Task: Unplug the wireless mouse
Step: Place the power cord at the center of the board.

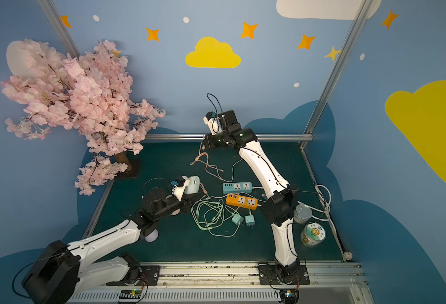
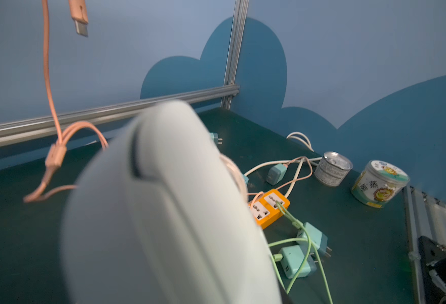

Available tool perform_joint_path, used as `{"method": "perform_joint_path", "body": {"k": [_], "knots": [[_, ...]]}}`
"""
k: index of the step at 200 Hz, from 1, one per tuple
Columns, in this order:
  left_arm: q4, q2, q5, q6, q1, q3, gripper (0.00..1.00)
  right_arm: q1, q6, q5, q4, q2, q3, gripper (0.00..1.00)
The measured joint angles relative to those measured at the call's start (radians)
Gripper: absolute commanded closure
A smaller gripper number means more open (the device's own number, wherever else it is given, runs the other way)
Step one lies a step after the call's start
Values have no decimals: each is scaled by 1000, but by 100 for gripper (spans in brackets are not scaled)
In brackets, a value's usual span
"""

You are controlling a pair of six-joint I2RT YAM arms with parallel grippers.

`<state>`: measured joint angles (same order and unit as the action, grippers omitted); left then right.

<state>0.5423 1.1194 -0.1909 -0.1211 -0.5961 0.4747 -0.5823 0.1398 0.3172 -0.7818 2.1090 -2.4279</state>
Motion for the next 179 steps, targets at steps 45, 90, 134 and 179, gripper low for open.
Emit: {"method": "perform_joint_path", "body": {"k": [45,90,134,179], "knots": [[-63,-103,37,-26,0,-12,94,13,-5,-24,59,10,-63,100],[-111,-175,61,-34,16,-32,96,18,25,-14,144,33,300,100],[-139,-209,80,-48,34,-42,94,40,39,13,140,96,460,98],[-150,-181,98,-89,72,-39,91,113,71,4,172,90,524,31]]}}
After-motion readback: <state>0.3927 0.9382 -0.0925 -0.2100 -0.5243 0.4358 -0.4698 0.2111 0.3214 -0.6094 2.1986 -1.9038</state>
